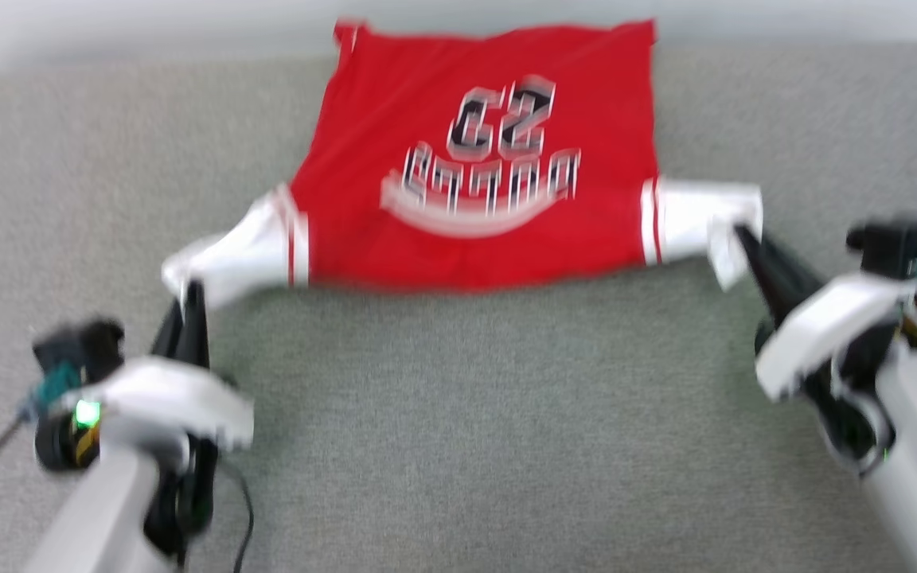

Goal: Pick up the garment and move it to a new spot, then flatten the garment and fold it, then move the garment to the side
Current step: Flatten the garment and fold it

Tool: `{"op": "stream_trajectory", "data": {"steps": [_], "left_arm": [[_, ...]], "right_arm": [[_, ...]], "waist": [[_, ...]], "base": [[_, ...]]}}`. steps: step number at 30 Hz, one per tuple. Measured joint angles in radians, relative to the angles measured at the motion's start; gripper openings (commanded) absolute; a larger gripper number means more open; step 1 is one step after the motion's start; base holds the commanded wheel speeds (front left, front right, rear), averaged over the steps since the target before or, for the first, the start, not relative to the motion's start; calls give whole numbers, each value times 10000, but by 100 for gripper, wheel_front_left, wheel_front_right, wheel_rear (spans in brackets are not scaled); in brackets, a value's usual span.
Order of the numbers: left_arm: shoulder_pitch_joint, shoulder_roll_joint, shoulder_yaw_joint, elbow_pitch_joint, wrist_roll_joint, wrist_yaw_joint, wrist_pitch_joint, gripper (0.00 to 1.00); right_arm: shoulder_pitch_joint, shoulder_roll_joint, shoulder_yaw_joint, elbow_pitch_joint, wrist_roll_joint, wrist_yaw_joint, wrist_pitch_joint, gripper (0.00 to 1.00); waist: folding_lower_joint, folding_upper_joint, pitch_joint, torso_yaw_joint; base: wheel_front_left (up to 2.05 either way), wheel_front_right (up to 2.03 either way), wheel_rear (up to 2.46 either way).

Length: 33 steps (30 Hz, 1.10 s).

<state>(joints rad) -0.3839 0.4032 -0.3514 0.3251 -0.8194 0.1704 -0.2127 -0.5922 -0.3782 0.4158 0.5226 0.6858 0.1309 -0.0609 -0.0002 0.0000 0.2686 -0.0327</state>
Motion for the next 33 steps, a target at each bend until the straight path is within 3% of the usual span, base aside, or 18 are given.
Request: {"op": "stream_trajectory", "data": {"steps": [8,14,23,24,25,33], "left_arm": [[3079,558,-61,-1695,-159,1034,495,0],[4469,802,-362,-2510,-123,1672,970,0],[5024,1014,-708,-3120,61,1906,1292,0],[5018,1011,-729,-3162,102,1906,1243,0],[5002,1003,-746,-3200,146,1902,1214,0],[4430,920,-742,-3728,483,1919,838,0]], "right_arm": [[3133,376,-1154,-1112,-500,0,805,0],[5273,849,-2424,-2253,-1221,2,1578,0],[7482,1774,-3841,-4253,-3026,2,3331,0],[7524,1868,-3908,-4441,-3104,2,3457,18],[7561,1906,-3958,-4596,-3275,2,3542,100],[6748,1808,-4826,-5810,-3235,0,3476,100]], "waist": [[-2,0,-1230,-154],[-2,0,-1747,-103],[-1,0,-1990,121],[-1,0,-1966,134],[-1,0,-1940,149],[1,0,-1551,369]], "base": [[0,0,0],[0,0,0],[0,0,0],[0,0,0],[0,0,0],[0,0,0]]}}
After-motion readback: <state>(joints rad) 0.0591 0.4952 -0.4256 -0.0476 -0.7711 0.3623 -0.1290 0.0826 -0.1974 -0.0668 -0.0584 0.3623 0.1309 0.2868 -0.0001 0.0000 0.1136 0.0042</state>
